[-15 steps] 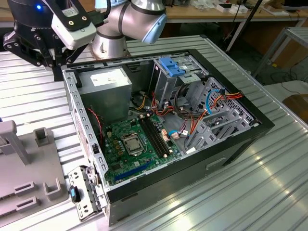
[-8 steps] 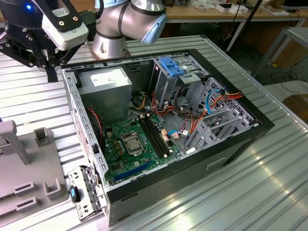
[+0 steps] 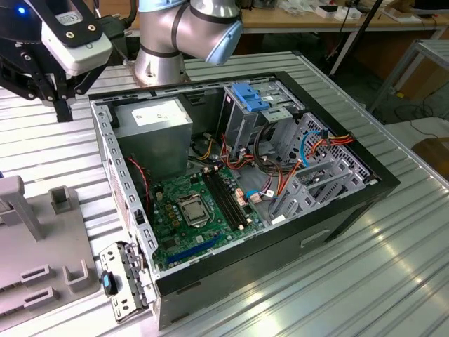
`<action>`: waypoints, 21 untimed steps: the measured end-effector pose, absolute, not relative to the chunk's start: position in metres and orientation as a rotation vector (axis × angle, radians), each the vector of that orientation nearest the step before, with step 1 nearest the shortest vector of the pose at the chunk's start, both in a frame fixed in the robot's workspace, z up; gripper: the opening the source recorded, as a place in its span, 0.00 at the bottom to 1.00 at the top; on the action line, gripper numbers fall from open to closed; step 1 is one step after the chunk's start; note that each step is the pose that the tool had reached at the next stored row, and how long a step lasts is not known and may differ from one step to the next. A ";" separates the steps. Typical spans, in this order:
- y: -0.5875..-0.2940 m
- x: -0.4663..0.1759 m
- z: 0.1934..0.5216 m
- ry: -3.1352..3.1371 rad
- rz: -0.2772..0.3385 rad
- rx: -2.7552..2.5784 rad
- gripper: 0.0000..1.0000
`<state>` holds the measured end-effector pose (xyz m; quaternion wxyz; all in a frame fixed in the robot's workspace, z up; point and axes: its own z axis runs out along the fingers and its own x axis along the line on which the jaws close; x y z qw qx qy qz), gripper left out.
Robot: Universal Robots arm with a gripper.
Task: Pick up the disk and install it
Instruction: 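Reach for the disk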
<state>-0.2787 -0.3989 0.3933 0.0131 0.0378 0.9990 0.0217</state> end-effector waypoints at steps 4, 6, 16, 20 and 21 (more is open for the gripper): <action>-0.399 -0.286 0.393 3.112 0.068 0.118 0.11; -0.399 -0.289 0.393 3.112 0.068 0.118 0.11; -0.396 -0.308 0.393 3.113 0.068 0.118 0.11; -0.393 -0.314 0.393 3.113 0.068 0.118 0.11; -0.393 -0.315 0.393 3.113 0.068 0.118 0.11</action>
